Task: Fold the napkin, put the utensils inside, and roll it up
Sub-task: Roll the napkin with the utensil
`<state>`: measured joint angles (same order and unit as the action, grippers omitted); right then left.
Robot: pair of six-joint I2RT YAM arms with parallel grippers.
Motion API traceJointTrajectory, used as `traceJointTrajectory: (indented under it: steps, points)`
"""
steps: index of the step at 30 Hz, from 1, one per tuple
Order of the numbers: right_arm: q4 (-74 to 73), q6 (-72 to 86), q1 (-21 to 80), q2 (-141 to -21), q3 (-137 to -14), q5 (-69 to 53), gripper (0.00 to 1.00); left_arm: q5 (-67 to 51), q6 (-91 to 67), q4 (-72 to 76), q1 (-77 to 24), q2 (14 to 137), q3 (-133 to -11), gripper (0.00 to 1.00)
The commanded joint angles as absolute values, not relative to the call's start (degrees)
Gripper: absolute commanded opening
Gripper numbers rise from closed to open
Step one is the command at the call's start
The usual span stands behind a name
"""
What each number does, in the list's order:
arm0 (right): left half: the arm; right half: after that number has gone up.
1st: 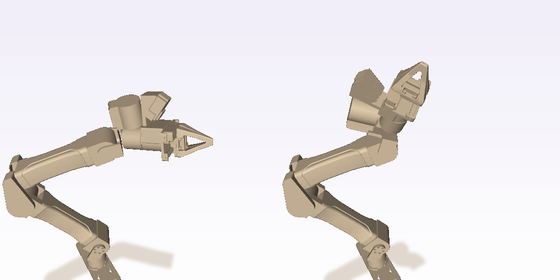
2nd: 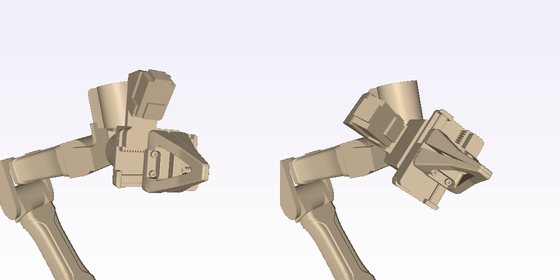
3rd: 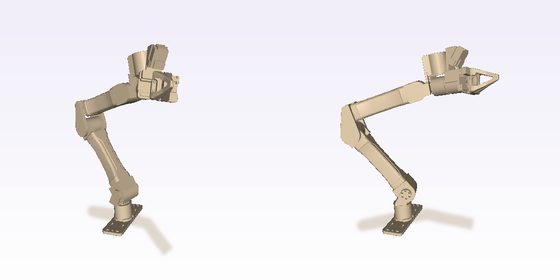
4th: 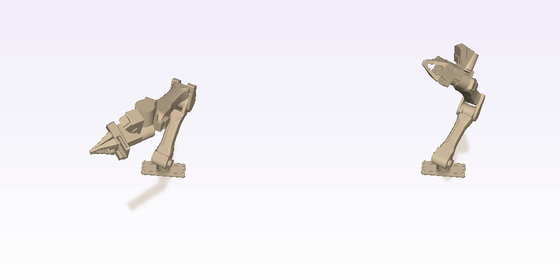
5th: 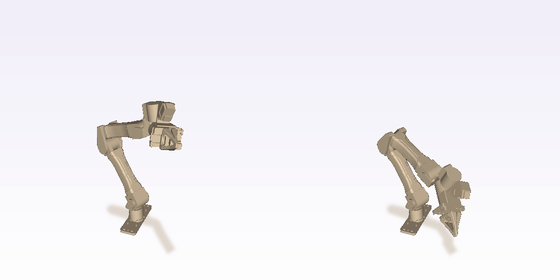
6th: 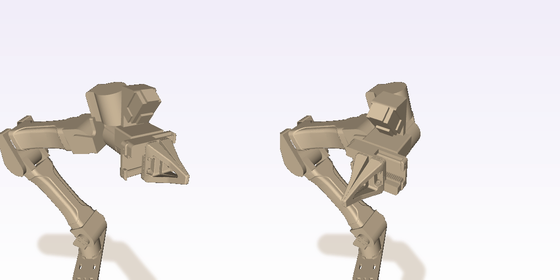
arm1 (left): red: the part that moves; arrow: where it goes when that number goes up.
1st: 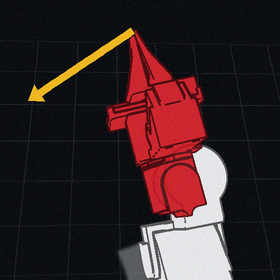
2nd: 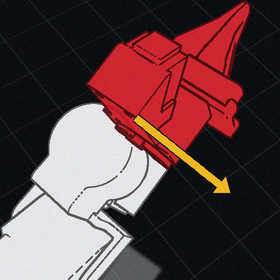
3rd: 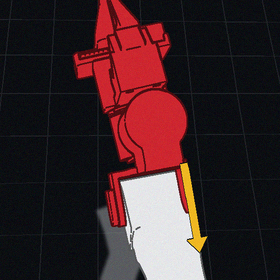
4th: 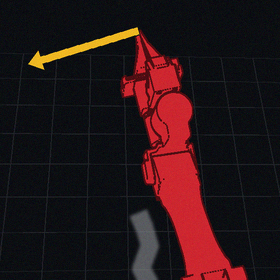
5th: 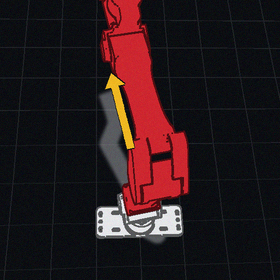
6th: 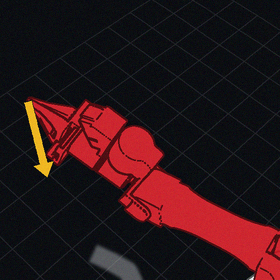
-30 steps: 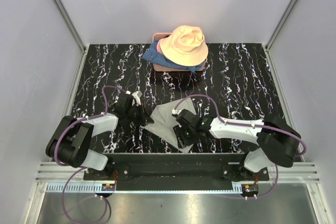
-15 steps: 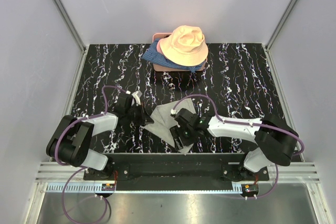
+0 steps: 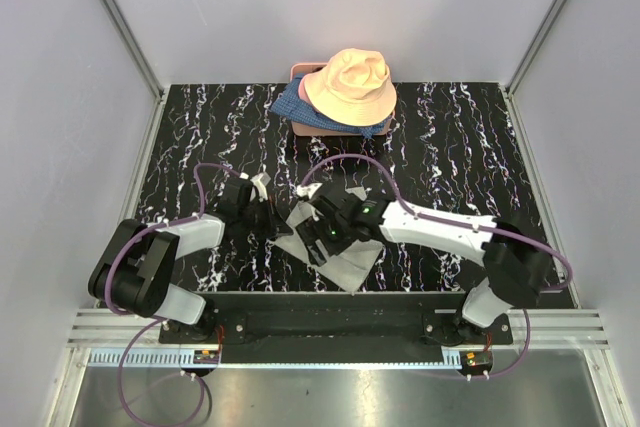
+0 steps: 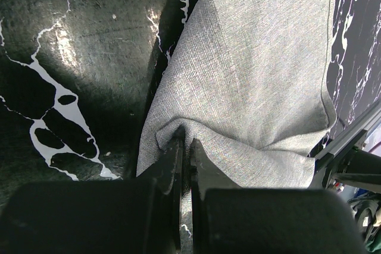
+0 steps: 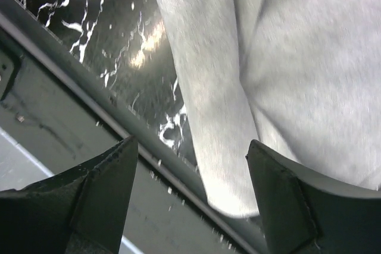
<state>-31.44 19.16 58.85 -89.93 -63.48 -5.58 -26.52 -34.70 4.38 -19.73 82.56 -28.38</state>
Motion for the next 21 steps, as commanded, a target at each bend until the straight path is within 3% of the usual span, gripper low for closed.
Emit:
traceJointTrajectory:
  steps: [1, 11, 14, 21]
  points:
    - [-27.6, 13.28, 60.91, -96.05, -66.97, -1.85, 0.83, -22.33, -31.99, 0.97, -18.9, 84.29, -28.74, 0.0]
    - [-23.03, 11.51, 61.79, -102.74, -66.97, -3.07, 0.78, -22.5, -31.73, 0.53, -18.81, 84.81, -29.53, 0.0]
    - [-22.06, 11.95, 61.61, -103.97, -66.01, -5.01, 0.72, -22.76, -31.82, 0.79, -18.81, 85.17, -29.44, 0.0]
    - [-21.89, 12.39, 61.61, -106.08, -64.6, -7.47, 0.45, -23.9, -31.99, 2.45, -18.81, 84.03, -29.0, 0.0]
